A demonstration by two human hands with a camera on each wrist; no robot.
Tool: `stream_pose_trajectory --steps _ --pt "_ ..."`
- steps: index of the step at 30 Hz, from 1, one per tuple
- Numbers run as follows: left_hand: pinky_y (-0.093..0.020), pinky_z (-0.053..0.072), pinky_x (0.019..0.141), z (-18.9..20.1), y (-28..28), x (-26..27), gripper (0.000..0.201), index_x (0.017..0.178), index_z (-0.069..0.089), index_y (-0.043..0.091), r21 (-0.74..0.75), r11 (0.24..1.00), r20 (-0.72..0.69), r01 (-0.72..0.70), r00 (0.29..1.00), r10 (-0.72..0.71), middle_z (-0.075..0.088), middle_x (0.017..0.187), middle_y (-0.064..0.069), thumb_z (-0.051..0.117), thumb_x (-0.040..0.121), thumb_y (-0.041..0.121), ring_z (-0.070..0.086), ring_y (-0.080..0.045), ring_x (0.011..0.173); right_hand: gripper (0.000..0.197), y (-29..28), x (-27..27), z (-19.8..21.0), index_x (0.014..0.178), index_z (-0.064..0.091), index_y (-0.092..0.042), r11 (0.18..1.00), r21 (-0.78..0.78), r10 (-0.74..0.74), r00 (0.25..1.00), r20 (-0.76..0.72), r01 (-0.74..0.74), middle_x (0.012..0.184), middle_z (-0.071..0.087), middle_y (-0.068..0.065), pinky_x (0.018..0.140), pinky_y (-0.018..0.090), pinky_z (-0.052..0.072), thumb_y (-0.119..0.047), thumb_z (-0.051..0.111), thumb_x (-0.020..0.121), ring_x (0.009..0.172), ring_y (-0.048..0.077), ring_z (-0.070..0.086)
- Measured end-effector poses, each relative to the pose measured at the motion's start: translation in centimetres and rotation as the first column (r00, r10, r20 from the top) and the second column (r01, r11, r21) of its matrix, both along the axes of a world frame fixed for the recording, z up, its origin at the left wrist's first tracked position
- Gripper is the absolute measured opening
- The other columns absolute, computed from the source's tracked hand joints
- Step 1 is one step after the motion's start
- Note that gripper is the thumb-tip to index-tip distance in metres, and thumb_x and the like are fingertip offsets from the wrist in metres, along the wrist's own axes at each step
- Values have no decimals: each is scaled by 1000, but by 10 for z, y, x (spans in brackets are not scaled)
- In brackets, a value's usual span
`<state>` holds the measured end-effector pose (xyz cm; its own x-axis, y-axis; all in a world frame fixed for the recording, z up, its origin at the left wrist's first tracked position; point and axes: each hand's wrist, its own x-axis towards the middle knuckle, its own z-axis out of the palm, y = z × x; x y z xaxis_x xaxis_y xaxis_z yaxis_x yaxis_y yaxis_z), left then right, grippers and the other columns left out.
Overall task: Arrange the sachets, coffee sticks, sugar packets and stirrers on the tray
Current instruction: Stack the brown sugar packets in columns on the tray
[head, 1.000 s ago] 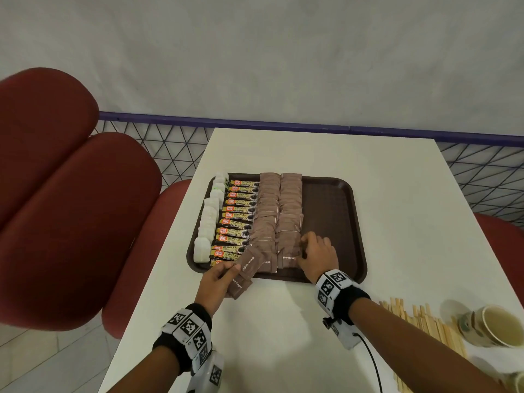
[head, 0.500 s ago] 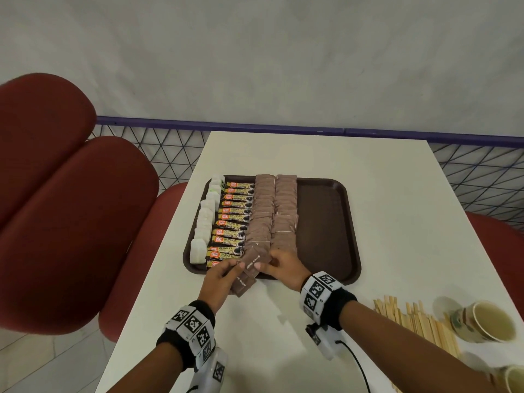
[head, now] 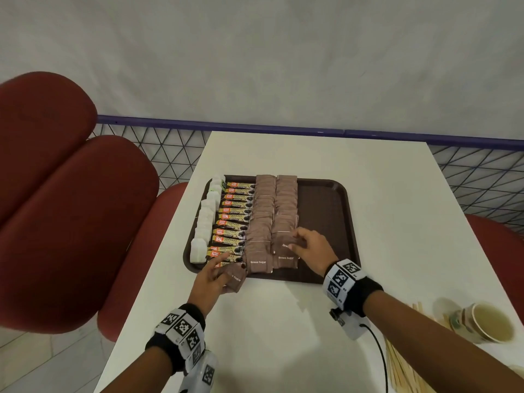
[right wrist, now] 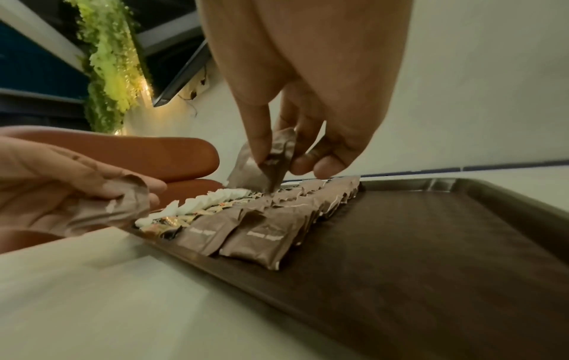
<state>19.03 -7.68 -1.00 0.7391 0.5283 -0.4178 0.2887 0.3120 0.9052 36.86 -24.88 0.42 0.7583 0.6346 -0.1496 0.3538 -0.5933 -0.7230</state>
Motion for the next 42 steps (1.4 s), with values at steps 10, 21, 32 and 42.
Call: stream_pose_trajectory --steps 10,21,32,42 --pt "-23 58 58 0 4 2 20 103 52 5 3 996 48 -94 994 93 63 97 -15 52 88 -8 64 -23 85 34 15 -17 -14 122 56 -21 908 -393 209 969 128 -144 115 54 15 97 36 41 -15 51 89 110 33 51" --pt "-26 58 63 -3 5 1 13 93 63 8 9 996 17 -87 996 87 68 94 -12 55 89 -1 63 -27 91 40 18 -23 -21 122 45 -10 939 -335 193 924 331 -76 127 44 10 95 31 41 -8 57 84 112 26 42" --pt "-30 49 81 2 -8 12 18 86 66 18 224 974 35 23 999 -32 68 90 -7 58 87 1 63 -22 89 64 22 -55 -15 117 54 -19 937 -37 350 926 139 -348 115 53 -3 88 27 34 -63 39 73 104 12 40" --pt "-26 49 73 10 -16 9 17 97 63 20 140 990 18 24 999 -27 69 98 -5 60 88 5 64 -15 90 20 12 -35 1 105 60 -8 996 85 30 999 16 -31 77 46 -6 71 20 32 -14 60 87 82 14 45"
